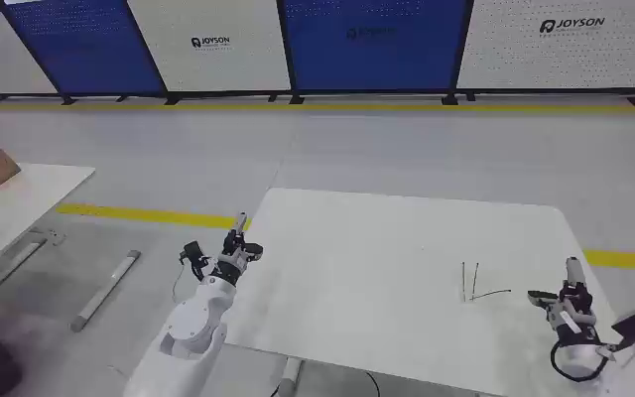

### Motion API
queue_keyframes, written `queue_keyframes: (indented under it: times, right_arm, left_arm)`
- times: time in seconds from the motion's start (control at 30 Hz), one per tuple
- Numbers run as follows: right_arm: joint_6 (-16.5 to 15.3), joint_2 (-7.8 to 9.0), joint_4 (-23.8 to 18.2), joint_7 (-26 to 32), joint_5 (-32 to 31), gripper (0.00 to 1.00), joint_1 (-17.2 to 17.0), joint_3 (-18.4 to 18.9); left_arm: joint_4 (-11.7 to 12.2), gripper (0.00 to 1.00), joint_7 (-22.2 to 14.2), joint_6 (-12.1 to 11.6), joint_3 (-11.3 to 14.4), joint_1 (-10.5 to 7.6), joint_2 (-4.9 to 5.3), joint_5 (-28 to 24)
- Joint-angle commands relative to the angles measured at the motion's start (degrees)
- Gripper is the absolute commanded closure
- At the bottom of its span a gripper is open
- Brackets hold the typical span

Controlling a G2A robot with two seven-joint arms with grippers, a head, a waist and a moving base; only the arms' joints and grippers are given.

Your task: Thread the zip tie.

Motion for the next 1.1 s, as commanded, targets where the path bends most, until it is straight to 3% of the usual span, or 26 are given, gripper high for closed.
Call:
queue_keyframes:
  times: [0.0,0.03,0.07,0.1,0.13,0.17,0.2,0.23,0.27,0.4,0.53,0.67,0.77,1.07]
  right_arm:
    - [0.0,0.0,0.0,0.0,0.0,0.22,0.0,0.0]
    - [0.0,0.0,0.0,0.0,0.0,0.0,0.0,0.0]
    - [0.0,0.0,0.0,0.0,0.0,0.22,0.0,0.0]
    - [0.0,0.0,0.0,0.0,0.0,0.0,0.0,0.0]
    - [0.0,0.0,0.0,0.0,0.0,0.0,0.0,0.0]
    - [0.0,0.0,0.0,0.0,0.0,0.22,0.0,0.0]
    - [0.0,0.0,0.0,0.0,0.0,0.0,0.0,0.0]
    - [0.0,0.0,0.0,0.0,0.0,0.22,0.0,0.0]
    - [-0.18,0.0,-0.09,-0.11,-0.4,0.0,0.08,0.02]
    - [-0.68,-0.08,0.19,0.53,-1.81,0.0,0.72,0.11]
    - [1.69,0.75,0.67,10.8,-4.69,0.0,1.89,2.77]
    - [3.13,2.59,-0.06,28.75,-12.93,0.0,3.34,7.24]
    - [4.77,3.34,0.44,36.23,-11.61,0.0,5.12,10.69]
    - [4.83,3.41,0.57,36.8,-11.53,0.0,5.26,11.06]
  left_arm:
    - [0.0,0.0,0.0,0.0,0.0,0.0,0.0,0.0]
    - [0.0,0.22,0.0,0.0,0.0,0.0,0.0,0.0]
    - [0.0,0.0,0.0,0.0,0.0,0.0,0.0,0.0]
    - [0.0,0.0,0.0,0.0,0.0,0.0,0.0,0.0]
    - [0.0,0.0,0.0,0.0,0.0,0.0,0.0,0.0]
    - [0.0,0.22,0.0,0.0,0.0,0.0,0.0,0.0]
    - [0.0,0.0,0.0,0.0,0.0,0.0,0.0,0.0]
    - [0.0,0.0,0.0,0.0,0.0,0.0,0.0,0.0]
    - [0.0,0.0,0.0,0.0,0.0,0.0,0.0,0.0]
    - [0.0,0.0,0.0,0.0,0.0,0.0,0.0,0.0]
    - [0.0,0.0,0.0,0.0,0.0,0.0,0.0,0.0]
    - [0.0,0.0,0.0,0.0,0.0,0.0,0.0,0.0]
    - [0.0,0.0,0.0,0.0,0.0,0.0,0.0,0.0]
    - [0.0,0.0,0.0,0.0,0.0,0.0,0.0,0.0]
